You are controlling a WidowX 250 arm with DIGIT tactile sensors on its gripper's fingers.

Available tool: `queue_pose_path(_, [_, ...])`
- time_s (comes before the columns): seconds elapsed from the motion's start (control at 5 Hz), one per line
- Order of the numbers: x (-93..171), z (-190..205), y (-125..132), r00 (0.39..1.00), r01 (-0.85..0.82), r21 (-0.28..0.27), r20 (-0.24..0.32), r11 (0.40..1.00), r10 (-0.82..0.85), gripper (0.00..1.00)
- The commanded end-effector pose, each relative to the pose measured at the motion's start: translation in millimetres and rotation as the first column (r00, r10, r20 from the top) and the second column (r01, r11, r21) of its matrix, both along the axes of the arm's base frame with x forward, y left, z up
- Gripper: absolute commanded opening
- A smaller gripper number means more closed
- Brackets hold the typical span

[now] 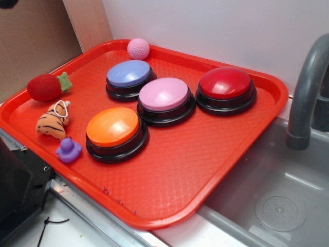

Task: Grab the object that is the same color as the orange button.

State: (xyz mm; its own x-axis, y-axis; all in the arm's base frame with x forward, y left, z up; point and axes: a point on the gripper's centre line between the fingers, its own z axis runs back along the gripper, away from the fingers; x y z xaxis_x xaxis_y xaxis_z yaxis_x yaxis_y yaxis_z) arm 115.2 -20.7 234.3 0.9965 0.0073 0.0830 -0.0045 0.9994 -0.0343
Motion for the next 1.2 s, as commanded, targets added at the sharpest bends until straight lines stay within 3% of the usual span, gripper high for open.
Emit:
queue_pose_path(0.0, [0.0, 0.0, 0.0, 1.000, 0.000, 0.000, 0.000, 1.000, 0.000, 1.00])
queue_pose_path(0.2, [5.3, -21.3, 17.0, 0.995, -0.101, -0.029, -0.006, 0.994, 0.101, 1.00])
queue_pose_path(0.4, [5.8, -43.1, 30.7, 0.978, -0.203, -0.070, 0.029, 0.977, 0.205, 1.00])
queue_pose_path(1.0, [10.3, -129.8, 64.2, 0.895, -0.442, 0.002, 0.070, 0.897, 0.440, 1.00])
